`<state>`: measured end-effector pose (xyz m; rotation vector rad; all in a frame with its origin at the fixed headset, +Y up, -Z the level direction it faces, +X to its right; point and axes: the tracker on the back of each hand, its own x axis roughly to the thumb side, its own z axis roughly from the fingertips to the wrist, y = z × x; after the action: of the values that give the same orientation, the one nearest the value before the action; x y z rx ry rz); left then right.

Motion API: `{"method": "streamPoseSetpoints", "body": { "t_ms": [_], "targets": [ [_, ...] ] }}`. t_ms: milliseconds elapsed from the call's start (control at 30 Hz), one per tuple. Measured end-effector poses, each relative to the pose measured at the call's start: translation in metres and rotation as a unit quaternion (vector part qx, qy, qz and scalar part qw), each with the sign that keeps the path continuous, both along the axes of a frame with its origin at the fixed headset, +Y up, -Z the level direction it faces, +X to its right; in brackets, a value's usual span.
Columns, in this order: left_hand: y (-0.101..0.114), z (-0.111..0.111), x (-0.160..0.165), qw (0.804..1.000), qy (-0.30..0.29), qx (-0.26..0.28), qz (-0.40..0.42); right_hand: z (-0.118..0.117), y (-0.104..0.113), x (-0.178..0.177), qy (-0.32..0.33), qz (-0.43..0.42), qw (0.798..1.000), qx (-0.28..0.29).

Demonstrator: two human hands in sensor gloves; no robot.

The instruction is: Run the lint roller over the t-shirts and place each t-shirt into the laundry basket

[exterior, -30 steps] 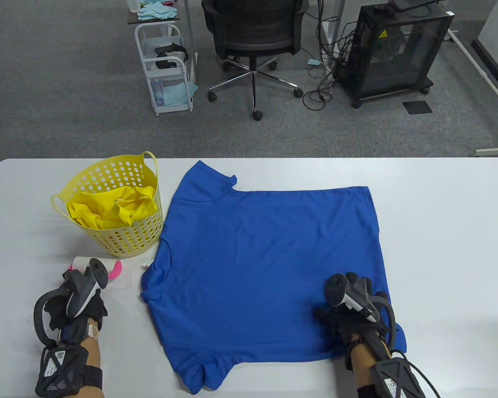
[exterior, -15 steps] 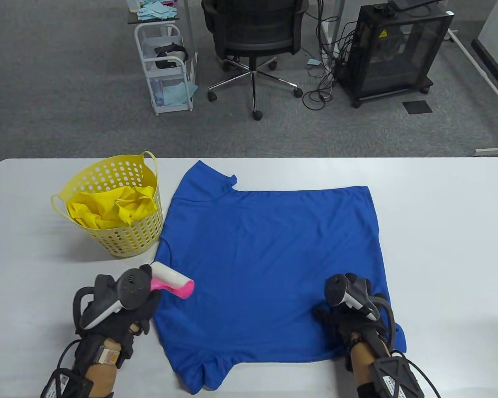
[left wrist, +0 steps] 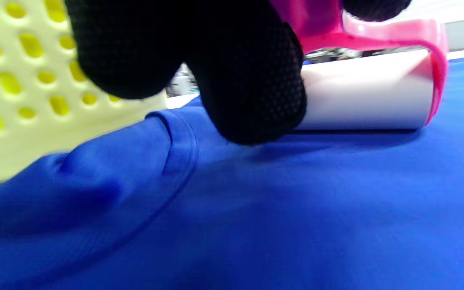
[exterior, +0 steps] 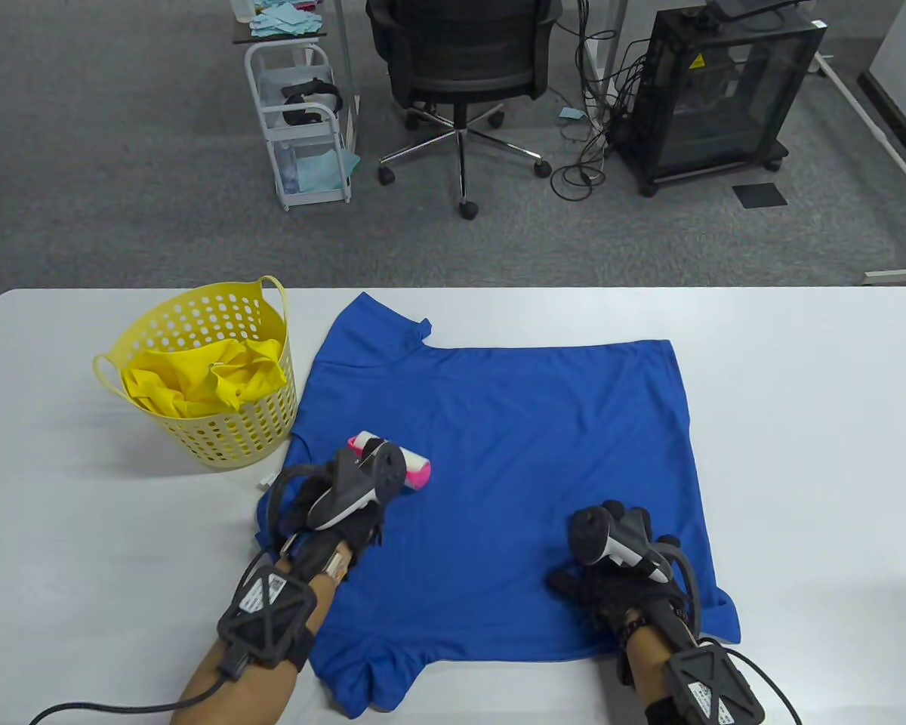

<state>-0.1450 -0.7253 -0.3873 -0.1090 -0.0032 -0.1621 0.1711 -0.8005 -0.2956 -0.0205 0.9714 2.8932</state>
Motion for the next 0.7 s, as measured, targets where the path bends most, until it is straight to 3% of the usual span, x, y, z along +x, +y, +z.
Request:
{"method": "streamPoseSetpoints", "body": {
  "t_ms": [100,167,367,500,633,700],
  "targets": [
    [-0.005,-0.032,0.007,0.999,0.052,0.005,0.012,0.0,0.0,0.0,0.001,-0.004,1.0,-0.008],
    [-0.006,-0.042,0.008,0.997,0.073,0.007,0.026,0.0,-0.001,0.0,-0.001,-0.006,1.0,-0.013],
    [-0.009,-0.045,0.011,0.997,0.068,0.007,0.021,-0.001,0.0,-0.002,0.004,0.006,1.0,-0.018],
    [-0.004,-0.019,0.0,1.0,0.019,-0.022,0.001,-0.001,-0.002,-0.001,0.004,0.004,1.0,-0.017],
    [-0.001,0.03,-0.022,0.999,-0.036,-0.035,0.002,-0.001,-0.002,-0.001,0.003,0.003,1.0,-0.017],
    [0.001,0.066,-0.039,0.997,-0.068,-0.033,0.008,-0.001,-0.002,-0.001,0.003,0.003,1.0,-0.017]
  ]
}}
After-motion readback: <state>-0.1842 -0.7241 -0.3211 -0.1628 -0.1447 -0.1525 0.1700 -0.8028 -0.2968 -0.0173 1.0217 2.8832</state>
